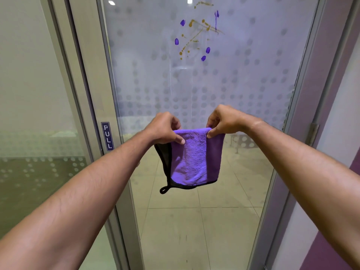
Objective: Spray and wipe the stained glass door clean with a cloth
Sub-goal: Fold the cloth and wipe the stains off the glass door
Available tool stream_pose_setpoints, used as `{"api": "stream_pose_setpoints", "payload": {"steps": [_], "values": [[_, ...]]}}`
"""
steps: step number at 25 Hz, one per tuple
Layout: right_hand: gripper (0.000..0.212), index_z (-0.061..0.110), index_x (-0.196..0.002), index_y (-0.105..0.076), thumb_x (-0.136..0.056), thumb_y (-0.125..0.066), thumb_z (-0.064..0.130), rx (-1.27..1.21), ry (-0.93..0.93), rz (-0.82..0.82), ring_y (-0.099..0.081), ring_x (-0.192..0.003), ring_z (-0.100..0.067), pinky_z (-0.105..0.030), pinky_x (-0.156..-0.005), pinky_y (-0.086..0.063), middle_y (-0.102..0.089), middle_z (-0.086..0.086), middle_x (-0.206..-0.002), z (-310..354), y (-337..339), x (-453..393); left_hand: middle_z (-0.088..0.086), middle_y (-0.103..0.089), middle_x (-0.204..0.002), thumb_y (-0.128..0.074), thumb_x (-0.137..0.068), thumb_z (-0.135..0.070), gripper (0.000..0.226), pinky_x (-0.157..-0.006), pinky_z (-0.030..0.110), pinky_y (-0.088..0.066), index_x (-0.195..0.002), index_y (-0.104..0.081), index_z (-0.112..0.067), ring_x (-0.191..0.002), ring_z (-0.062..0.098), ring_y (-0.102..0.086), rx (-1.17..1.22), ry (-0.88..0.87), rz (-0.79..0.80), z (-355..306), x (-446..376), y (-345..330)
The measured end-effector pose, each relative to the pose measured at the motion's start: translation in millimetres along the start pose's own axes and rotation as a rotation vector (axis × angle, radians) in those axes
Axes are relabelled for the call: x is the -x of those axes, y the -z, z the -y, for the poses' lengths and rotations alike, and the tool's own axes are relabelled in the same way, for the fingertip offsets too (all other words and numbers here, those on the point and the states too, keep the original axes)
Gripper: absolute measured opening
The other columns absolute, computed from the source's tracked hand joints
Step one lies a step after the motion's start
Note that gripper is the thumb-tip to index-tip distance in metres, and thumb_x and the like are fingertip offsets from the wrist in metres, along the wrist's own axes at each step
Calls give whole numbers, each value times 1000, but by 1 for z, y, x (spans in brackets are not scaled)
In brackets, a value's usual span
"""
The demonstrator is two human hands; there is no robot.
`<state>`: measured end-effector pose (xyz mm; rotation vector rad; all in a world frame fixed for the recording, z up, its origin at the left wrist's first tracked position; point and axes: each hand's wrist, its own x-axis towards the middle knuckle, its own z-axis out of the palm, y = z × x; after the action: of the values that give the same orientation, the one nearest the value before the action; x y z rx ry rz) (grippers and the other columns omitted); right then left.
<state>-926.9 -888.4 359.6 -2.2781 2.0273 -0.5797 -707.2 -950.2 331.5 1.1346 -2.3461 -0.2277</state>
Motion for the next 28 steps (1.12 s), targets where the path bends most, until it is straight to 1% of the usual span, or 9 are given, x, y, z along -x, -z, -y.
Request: {"api": "stream_pose_setpoints", "payload": {"steps": [3, 5, 7, 9, 12, 14, 16, 20, 28], "values": [[18, 29, -69, -71, -64, -88, 26, 12, 10, -46, -58, -58, -1, -20, -51, -43, -66, 12, -63, -10, 12, -5, -5, -44, -53, -92, -57, -32, 38, -53, 28, -31, -72, -69, -6, -55, 15, -37, -7, -22, -5, -15, -13, 10], [16, 29, -72, -71, -65, -85, 25, 28, 18, -89, -58, -59, -4, -20, -51, -43, -64, 13, -61, -17, 18, -9, -7, -44, -51, -91, -59, -31, 34, -48, 23, -31, -70, -69, -7, -53, 13, -39, -23, -29, -25, -26, -21, 18], [17, 24, -83, -75, -67, -80, 20, 0, -1, -171, -56, -58, 1, -19, -54, -44, -61, 17, -59, -23, 22, -11, -7, -48, -52, -90, -60, -31, 30, -48, 22, -33, -70, -70, -10, -53, 11, -44, -34, -11, -63, -38, -31, 26], [29, 21, -99, -75, -70, -71, 18, -66, -41, -323, -62, -68, 1, -21, -67, -50, -66, 16, -68, -24, 20, -12, -5, -51, -54, -89, -60, -31, 30, -51, 24, -34, -71, -71, -10, -59, 15, -49, -51, 0, -99, -50, -42, 34], [42, 17, -118, -67, -77, -62, 24, -120, -77, -687, -61, -105, -24, -34, -90, -49, -69, -5, -107, -11, 8, -13, 1, -58, -63, -88, -59, -31, 29, -58, 24, -38, -73, -72, -12, -72, 22, -59, -82, 22, -141, -65, -59, 49], [44, 12, -123, -63, -82, -59, 27, -158, -41, -888, -55, -109, -31, -39, -94, -46, -64, -12, -113, 4, -2, -16, 5, -64, -73, -88, -59, -31, 29, -63, 26, -42, -76, -73, -13, -81, 25, -63, -109, 22, -175, -72, -71, 59], [43, 8, -123, -61, -84, -60, 25, -165, 32, -997, -53, -104, -33, -42, -93, -44, -60, -15, -109, 20, -14, -21, 8, -68, -80, -88, -60, -32, 31, -65, 27, -45, -80, -74, -13, -84, 25, -64, -146, 3, -214, -78, -82, 69], [47, 5, -128, -57, -85, -64, 22, -113, 60, -1049, -52, -101, -33, -46, -89, -45, -57, -14, -110, 34, -41, -42, 10, -69, -84, -87, -61, -32, 30, -68, 30, -51, -80, -73, -13, -85, 27, -65, -185, -79, -297, -82, -106, 92], [77, 10, -147, -37, -82, -64, 43, 88, -80, -1168, -37, -133, -37, -50, -102, -37, -37, -19, -149, 49, -26, -119, 0, -61, -76, -82, -63, -32, 26, -68, 30, -52, -87, -76, -21, -76, 20, -62, -115, -329, -569, -72, -143, 142]]}}
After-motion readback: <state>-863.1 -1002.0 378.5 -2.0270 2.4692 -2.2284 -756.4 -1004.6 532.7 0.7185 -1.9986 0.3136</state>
